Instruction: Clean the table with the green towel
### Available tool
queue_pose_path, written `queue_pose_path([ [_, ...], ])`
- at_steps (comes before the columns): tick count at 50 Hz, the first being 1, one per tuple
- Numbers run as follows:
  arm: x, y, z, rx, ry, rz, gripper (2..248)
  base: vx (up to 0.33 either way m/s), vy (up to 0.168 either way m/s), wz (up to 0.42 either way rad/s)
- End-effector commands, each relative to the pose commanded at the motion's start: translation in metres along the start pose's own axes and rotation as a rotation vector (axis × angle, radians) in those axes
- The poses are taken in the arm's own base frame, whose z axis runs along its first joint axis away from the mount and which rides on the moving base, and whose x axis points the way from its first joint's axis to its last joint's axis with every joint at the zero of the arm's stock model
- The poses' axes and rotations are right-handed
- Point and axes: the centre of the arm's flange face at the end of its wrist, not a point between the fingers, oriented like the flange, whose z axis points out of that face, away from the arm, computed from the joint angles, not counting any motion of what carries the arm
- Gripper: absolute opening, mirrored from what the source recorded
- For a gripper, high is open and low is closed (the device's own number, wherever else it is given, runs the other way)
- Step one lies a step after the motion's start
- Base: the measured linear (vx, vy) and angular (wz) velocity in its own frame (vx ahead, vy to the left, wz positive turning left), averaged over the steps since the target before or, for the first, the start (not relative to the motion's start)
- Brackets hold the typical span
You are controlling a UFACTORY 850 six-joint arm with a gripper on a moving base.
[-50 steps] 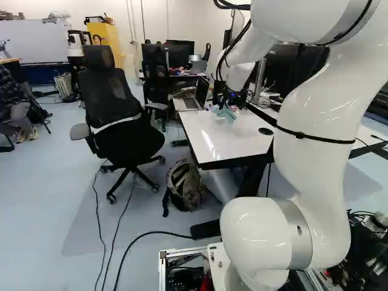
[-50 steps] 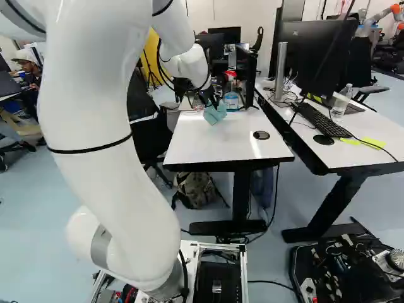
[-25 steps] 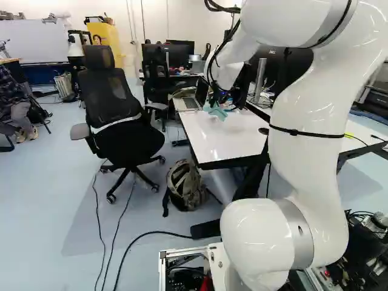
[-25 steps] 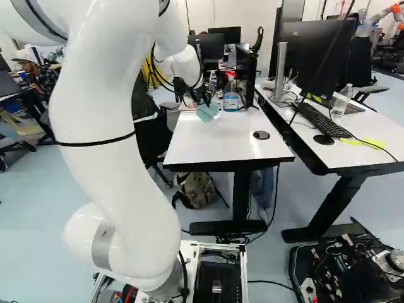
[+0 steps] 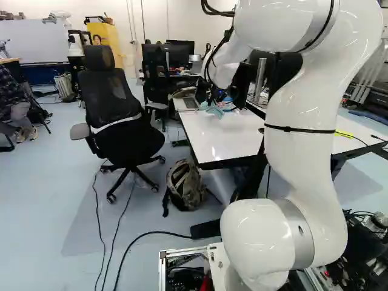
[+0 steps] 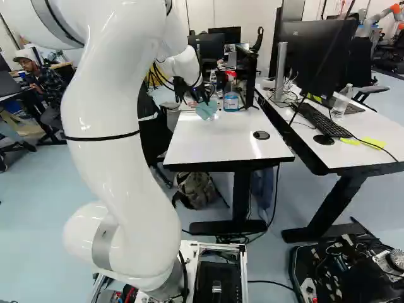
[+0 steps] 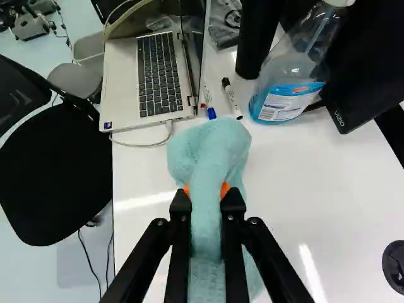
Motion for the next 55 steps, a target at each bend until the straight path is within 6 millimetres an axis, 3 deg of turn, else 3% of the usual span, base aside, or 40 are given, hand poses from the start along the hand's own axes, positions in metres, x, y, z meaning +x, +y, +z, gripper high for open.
queue_pose_path([
  [55,-0.02,0.002,0.055,-0.005,-0.058,0.001,53,0.0,0.0,0.0],
])
